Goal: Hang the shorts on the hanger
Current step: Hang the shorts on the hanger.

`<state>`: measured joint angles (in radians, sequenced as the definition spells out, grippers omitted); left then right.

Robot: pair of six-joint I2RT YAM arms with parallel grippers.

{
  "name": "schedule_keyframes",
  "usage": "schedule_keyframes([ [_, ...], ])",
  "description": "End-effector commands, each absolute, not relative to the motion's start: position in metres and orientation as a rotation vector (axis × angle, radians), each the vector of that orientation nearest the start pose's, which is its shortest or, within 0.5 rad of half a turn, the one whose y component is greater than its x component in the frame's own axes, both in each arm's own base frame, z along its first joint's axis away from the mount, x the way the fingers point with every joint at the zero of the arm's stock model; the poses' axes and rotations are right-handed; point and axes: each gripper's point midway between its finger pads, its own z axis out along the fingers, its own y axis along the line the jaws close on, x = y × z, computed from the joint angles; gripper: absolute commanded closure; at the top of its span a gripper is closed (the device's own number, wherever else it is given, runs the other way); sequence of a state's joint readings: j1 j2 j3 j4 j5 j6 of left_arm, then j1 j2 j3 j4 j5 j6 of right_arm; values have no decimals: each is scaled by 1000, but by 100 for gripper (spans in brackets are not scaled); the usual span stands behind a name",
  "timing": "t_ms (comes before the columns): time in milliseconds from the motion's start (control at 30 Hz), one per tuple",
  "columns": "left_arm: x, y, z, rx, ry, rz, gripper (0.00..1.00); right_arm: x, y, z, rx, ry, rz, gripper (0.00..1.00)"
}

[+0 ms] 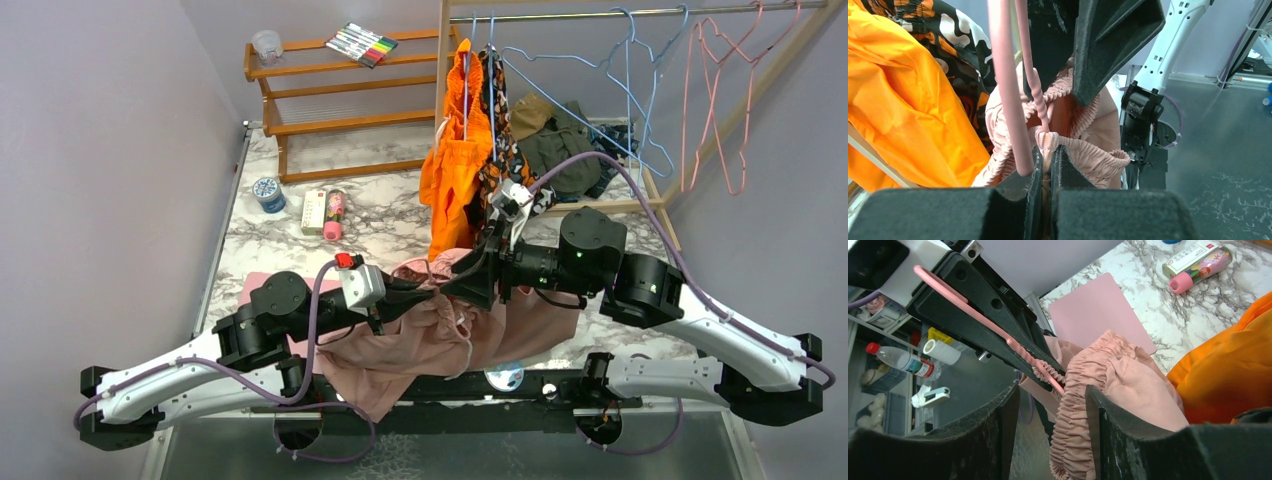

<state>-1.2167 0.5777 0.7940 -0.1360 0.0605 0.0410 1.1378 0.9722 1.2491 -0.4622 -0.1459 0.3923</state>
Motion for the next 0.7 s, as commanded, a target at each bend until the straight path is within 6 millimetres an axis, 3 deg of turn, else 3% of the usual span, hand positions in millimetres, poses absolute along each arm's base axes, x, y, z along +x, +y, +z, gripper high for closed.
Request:
schedule_keyframes([
  [0,89,-259,375,876,1165,-1021,100,93,296,389,-847,1715,1179,44],
  [267,87,-253,373,863,1178,-1026,100,105,262,413,-830,1622,1018,44],
  [467,89,-246,374,837,1182,-1017,100,115,237,392,-796,1654,892,49],
  [667,91,-248,375,834,1181,-1013,100,106,243,374,-830,1689,937,53],
])
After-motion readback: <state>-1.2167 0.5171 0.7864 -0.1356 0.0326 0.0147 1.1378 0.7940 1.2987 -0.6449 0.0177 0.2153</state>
